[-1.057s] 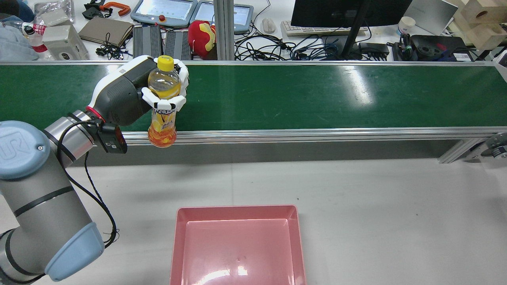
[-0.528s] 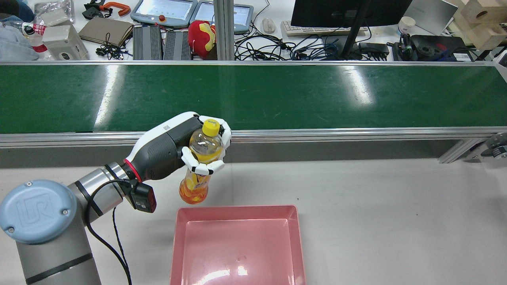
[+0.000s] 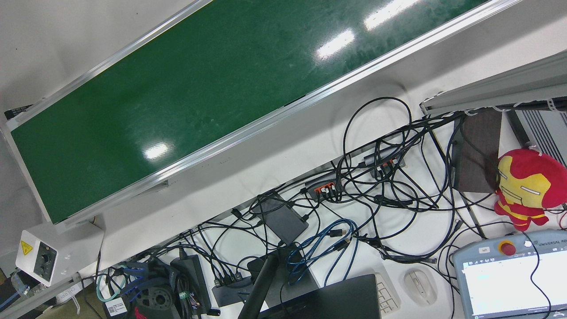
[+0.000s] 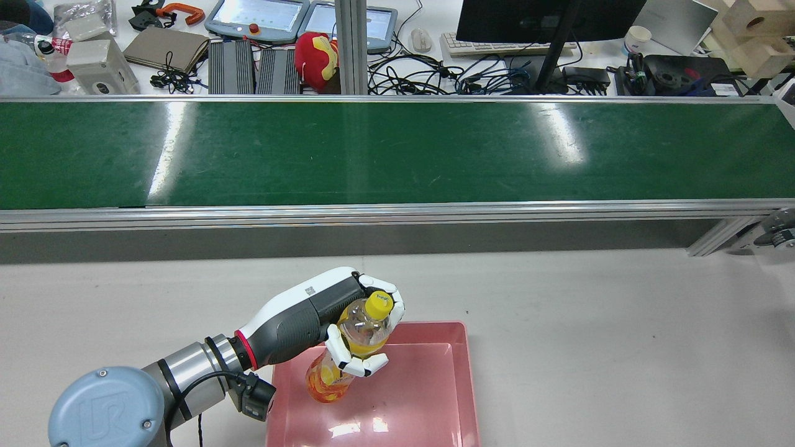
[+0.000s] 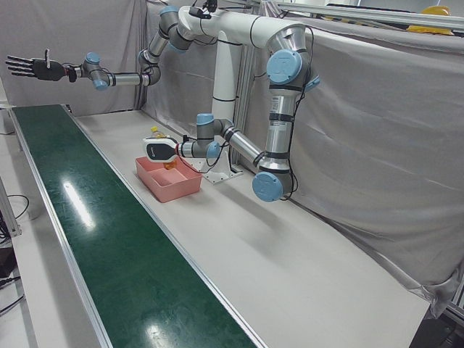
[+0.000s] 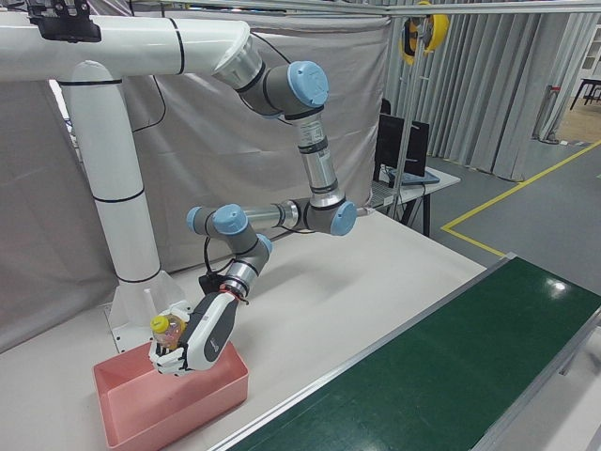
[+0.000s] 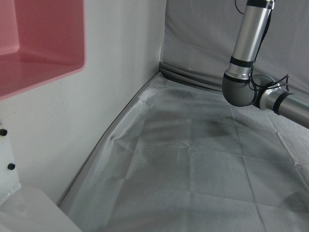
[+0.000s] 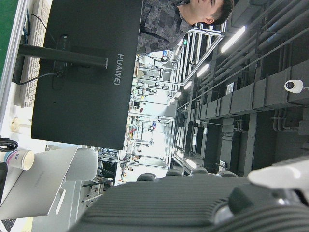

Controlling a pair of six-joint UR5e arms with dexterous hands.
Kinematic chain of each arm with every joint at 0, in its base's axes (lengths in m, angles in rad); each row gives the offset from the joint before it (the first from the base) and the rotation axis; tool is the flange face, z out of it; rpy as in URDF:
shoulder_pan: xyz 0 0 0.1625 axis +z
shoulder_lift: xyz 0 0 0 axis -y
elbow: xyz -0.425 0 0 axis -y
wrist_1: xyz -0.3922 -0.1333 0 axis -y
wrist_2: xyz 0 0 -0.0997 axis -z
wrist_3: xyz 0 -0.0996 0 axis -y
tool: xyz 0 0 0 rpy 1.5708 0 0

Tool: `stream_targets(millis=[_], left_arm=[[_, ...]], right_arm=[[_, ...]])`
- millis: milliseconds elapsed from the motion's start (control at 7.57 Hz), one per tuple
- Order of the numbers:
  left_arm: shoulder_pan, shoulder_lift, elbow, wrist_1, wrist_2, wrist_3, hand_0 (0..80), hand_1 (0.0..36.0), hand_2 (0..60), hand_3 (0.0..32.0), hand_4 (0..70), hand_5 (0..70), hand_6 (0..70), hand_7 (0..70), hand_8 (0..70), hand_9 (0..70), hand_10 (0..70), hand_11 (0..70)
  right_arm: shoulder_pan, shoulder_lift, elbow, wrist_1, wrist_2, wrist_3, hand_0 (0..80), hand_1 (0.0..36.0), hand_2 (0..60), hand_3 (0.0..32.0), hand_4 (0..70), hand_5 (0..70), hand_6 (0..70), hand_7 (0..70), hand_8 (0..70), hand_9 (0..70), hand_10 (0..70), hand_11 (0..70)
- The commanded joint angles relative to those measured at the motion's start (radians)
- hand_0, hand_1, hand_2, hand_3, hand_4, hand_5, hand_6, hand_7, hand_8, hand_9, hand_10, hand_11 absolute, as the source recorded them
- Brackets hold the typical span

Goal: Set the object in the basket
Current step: 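Lower the bottle into the pink tray and open the left hand, then raise the open left hand away from the bottle in the tray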

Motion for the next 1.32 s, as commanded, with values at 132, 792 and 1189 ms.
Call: stream_targets(millis=[132, 792, 1189], left_arm=[[0.032, 0.109, -0.003, -0.003, 0.007, 0.019, 63.0, 8.3, 0.0, 0.0, 17.8, 45.7, 1.6, 9.0, 8.0, 11.9, 17.1, 26.9], [0.011, 0.107, -0.135, 0.058, 0.007, 0.013, 62.5, 7.7, 0.0, 1.8, 2.3, 15.2, 0.0, 3.0, 0.0, 0.0, 3.3, 7.2], [-0.043, 0.106, -0.179, 0.078, 0.007, 0.008, 61.4, 7.3, 0.0, 2.0, 1.4, 15.2, 0.0, 2.5, 0.0, 0.0, 2.8, 6.4]], right_arm=[[0.0, 0.0, 0.0, 0.001, 0.0, 0.0, 0.0, 0.0, 0.0, 0.0, 0.0, 0.0, 0.0, 0.0, 0.0, 0.0, 0.0, 0.0], [0.0, 0.0, 0.0, 0.0, 0.0, 0.0, 0.0, 0.0, 0.0, 0.0, 0.0, 0.0, 0.0, 0.0, 0.0, 0.0, 0.0, 0.0], [0.0, 0.0, 0.0, 0.0, 0.0, 0.001, 0.0, 0.0, 0.0, 0.0, 0.0, 0.0, 0.0, 0.0, 0.0, 0.0, 0.0, 0.0]])
